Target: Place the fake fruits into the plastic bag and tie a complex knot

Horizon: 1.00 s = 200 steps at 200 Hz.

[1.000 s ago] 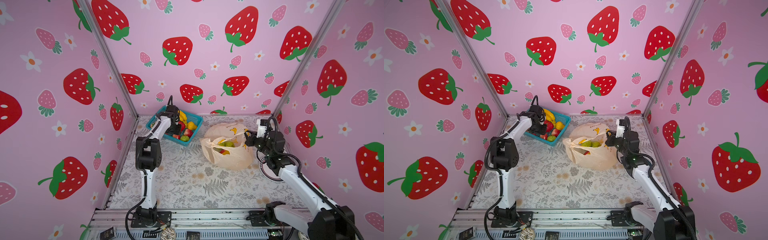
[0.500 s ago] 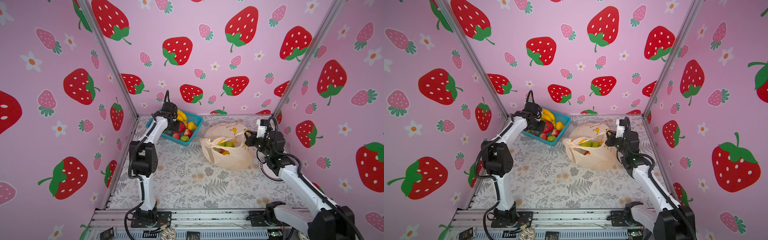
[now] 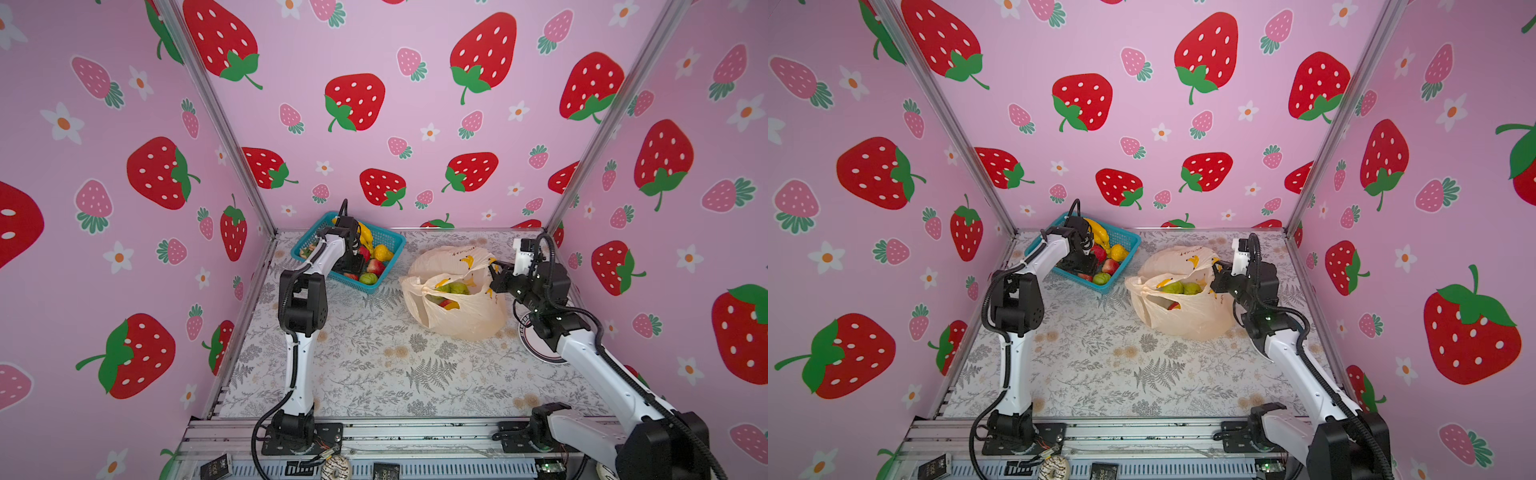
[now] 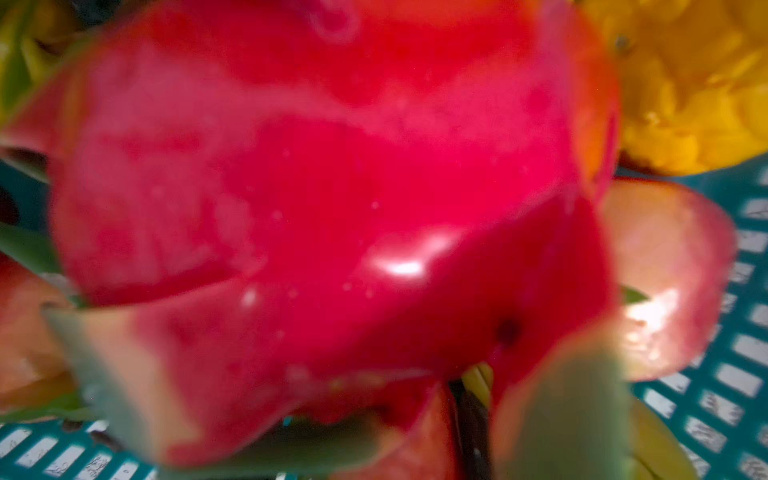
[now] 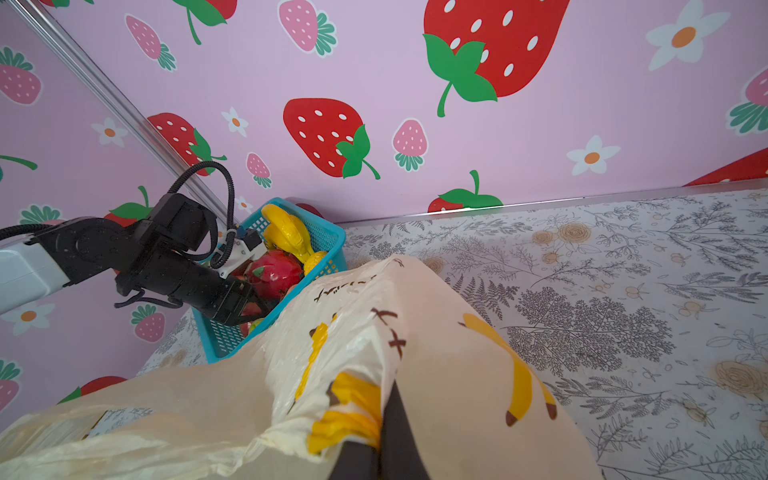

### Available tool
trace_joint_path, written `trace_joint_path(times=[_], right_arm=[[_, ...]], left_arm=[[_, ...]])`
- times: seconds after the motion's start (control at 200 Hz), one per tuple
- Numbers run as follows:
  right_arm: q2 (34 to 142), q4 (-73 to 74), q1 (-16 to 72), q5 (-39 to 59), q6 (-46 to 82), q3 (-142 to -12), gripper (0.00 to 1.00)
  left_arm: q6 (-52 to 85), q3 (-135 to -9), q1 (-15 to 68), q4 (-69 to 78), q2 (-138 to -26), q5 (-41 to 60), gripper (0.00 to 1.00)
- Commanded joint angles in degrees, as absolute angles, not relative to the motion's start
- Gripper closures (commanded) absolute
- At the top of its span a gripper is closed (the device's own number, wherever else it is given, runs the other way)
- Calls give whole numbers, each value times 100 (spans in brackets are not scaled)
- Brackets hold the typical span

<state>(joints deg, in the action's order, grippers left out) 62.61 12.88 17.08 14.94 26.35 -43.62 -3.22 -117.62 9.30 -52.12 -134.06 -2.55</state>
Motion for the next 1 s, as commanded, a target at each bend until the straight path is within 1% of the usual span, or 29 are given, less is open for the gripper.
trace_joint_path(times=[0.0,0.09,0.29,0.39,0.595,0.675,0.755,0.89,0.971,0.996], right_arm=[[6203,1485,1683,1556,2689,-4293,100],[6194,1490,1679,1521,2680,-4280,100],[6212,1486,1679,1526,2681,-4280,100],[6221,1494,1679,1525,2681,-4278,100],[6239,1505,1679,1511,2681,-4271,100],[6274,1496,1679,1543,2681,-4289,100],[6250,1485,1679,1497,2663,-4283,100],[6254,1486,1679,1497,2663,-4282,100],[6262,1496,1679,1478,2663,-4280,100],[6272,1490,1679,1469,2659,-4280,100]], left_arm=[[-344,-11912,893,-5641,-13609,-220,35],[-343,-11997,893,-5690,-13697,-215,38],[-265,-12046,896,-5629,-13474,-97,55],[-204,-11881,891,-5461,-13117,-123,60],[-3,-11011,895,-4863,-11925,-210,65],[140,-10503,918,-4579,-11304,-181,66],[311,-9684,1001,-4107,-10511,-45,67],[620,-7918,1360,-2925,-9090,491,67],[814,-7077,1636,-2334,-8502,745,67],[895,-6829,1717,-2174,-8366,1015,67]])
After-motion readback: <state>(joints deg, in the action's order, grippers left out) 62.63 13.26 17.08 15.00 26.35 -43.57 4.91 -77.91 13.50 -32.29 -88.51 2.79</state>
